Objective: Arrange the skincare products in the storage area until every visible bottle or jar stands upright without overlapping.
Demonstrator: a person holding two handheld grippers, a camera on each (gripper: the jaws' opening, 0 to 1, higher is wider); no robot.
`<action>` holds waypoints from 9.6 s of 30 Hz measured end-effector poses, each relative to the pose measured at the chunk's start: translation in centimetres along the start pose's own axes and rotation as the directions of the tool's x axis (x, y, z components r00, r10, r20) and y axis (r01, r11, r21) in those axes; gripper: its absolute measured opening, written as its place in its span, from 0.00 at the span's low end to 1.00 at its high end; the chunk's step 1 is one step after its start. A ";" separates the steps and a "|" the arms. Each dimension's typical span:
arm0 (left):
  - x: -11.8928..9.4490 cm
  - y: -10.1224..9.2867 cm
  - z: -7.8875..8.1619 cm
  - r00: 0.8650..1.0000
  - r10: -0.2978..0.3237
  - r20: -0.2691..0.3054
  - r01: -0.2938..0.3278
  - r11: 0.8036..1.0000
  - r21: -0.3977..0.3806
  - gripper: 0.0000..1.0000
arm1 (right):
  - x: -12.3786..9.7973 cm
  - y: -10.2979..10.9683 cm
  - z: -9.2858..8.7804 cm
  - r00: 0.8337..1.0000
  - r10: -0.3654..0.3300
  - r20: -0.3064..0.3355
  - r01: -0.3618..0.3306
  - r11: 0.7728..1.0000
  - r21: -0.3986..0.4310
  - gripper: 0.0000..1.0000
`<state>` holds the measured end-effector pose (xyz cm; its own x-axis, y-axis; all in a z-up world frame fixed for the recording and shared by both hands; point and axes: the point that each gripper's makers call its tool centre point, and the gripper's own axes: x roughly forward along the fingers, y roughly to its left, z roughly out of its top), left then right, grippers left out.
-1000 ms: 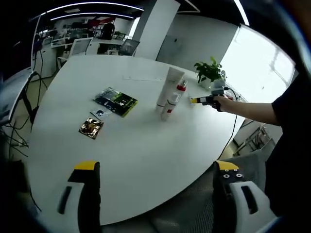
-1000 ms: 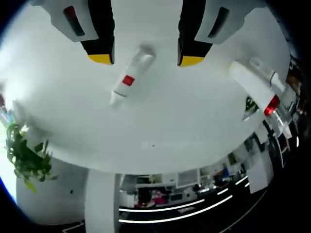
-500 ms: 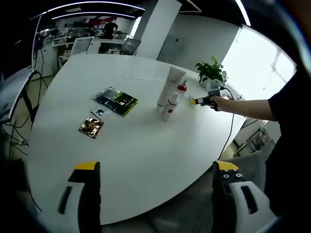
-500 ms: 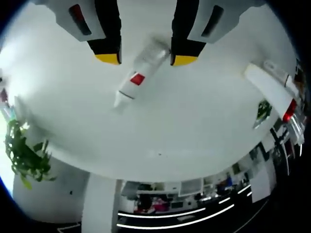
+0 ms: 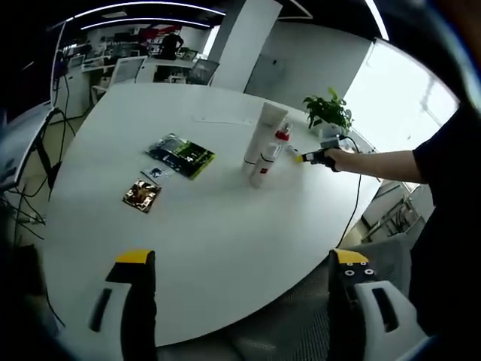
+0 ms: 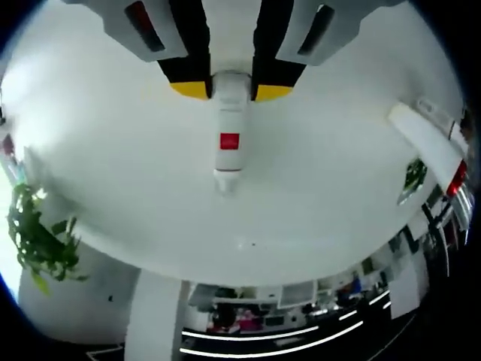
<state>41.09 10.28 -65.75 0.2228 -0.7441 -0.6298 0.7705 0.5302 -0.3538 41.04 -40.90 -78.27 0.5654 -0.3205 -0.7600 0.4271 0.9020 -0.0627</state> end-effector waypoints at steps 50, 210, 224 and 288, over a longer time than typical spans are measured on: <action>2.4 -9.6 3.7 0.930 -0.359 0.075 0.362 0.932 -0.026 0.85 | -27.4 22.1 -7.3 0.791 0.557 0.252 -0.564 0.824 -0.052 0.10; 1.4 -7.7 2.6 0.954 -0.276 0.119 0.256 0.954 0.157 0.96 | -12.8 26.3 -6.5 0.487 0.843 0.231 -0.597 0.513 -0.616 0.11; 2.3 -6.4 2.2 0.949 -0.295 0.113 0.279 0.951 0.136 0.95 | -12.3 26.2 -6.4 0.509 0.854 0.105 -0.563 0.423 -0.710 0.12; 4.4 -5.7 1.8 0.958 -0.262 0.117 0.255 0.964 0.075 0.92 | -6.2 23.3 -2.7 0.556 0.831 0.036 -0.541 0.394 -0.743 0.16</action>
<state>38.76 3.20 -65.26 0.0817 -0.8995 -0.4293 0.8444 0.2913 -0.4496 45.61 -17.08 -76.76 0.6941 0.5608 -0.4514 -0.6619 0.7437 -0.0938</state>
